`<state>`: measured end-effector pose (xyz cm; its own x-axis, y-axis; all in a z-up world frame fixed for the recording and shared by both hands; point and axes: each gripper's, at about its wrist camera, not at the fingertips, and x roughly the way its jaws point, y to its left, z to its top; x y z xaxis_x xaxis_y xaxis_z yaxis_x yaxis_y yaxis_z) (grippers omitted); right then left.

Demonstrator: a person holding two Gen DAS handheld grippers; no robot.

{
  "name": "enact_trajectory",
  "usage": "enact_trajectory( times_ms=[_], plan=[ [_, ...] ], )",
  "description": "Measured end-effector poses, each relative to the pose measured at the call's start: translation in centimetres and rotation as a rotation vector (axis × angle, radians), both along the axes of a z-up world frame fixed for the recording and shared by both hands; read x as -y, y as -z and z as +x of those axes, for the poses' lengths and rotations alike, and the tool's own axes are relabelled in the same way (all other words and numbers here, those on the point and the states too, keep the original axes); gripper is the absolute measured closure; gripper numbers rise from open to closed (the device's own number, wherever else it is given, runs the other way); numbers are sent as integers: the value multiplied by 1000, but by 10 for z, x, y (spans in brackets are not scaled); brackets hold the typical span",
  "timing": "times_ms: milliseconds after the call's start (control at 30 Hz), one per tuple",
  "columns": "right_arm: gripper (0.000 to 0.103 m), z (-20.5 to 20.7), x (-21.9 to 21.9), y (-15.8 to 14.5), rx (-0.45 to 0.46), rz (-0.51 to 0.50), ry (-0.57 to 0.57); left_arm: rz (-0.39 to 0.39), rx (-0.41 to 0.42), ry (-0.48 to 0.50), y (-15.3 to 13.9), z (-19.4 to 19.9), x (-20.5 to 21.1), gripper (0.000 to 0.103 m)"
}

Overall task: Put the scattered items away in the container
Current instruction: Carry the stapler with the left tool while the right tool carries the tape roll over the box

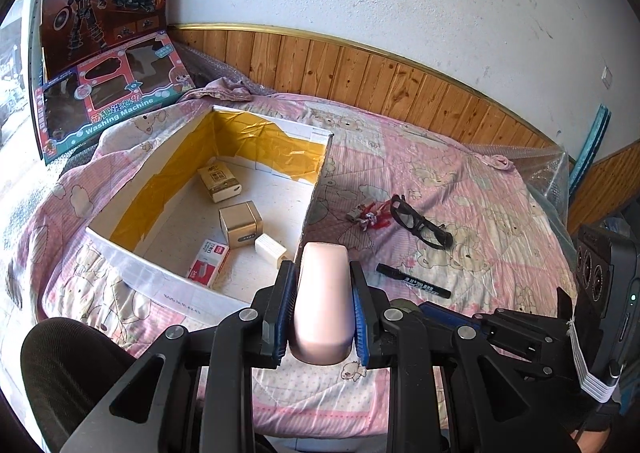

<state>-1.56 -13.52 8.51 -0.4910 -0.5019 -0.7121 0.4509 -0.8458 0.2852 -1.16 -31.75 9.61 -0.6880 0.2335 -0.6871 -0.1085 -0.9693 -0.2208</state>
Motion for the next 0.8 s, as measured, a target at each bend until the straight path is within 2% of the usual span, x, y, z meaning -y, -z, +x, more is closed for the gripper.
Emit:
enact_trajectory(
  times_ms=[800],
  plan=[
    [90, -50, 37, -43, -58, 17, -27, 45, 7, -33, -9, -43, 32, 76]
  ],
)
